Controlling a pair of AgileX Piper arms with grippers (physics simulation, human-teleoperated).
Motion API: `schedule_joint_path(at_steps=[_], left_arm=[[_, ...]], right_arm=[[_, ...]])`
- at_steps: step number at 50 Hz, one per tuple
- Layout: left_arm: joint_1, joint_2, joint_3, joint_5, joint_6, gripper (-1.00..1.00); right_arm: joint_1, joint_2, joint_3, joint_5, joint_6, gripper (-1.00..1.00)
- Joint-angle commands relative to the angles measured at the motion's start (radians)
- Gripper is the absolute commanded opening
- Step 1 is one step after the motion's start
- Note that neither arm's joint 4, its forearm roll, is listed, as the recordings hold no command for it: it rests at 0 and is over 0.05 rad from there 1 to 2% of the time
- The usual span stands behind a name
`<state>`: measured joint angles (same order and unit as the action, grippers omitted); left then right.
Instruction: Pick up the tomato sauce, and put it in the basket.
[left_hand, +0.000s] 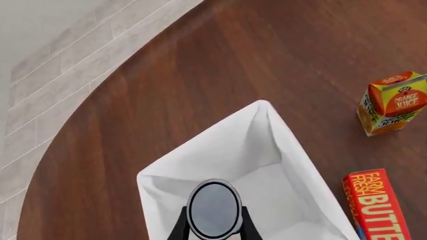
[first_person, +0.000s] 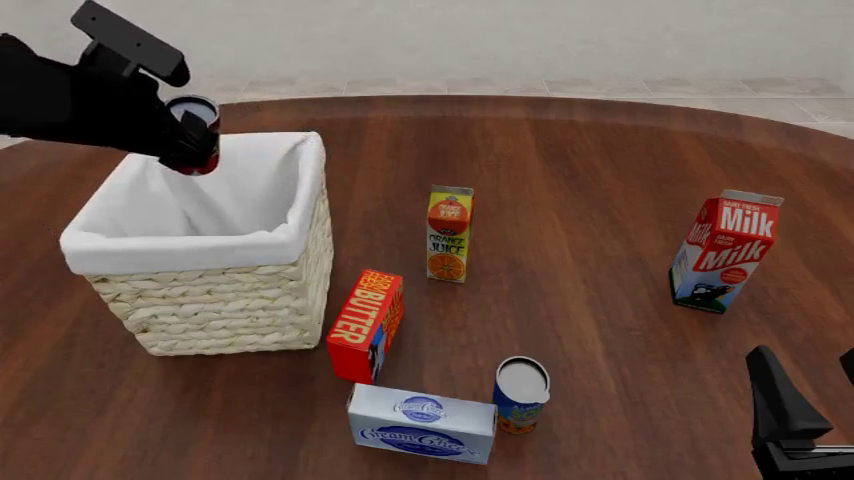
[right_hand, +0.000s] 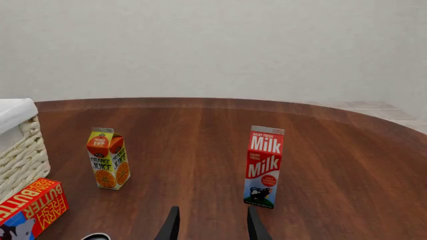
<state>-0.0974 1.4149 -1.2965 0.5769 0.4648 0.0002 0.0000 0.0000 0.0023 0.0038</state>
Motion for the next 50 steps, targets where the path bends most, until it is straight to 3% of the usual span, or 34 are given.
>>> schedule_joint_path(at_steps=[1, 50], left_arm=[[-0.015, 0.022, 0.010, -0.026, 0.009, -1.00], [-0.002, 0.100, 0.056, -0.099, -0.001, -1.00]], right_arm=[[-0.001, 0.002, 0.000, -0.002, -0.001, 1.00], [-0.001, 0.002, 0.000, -0.002, -0.001, 1.00]])
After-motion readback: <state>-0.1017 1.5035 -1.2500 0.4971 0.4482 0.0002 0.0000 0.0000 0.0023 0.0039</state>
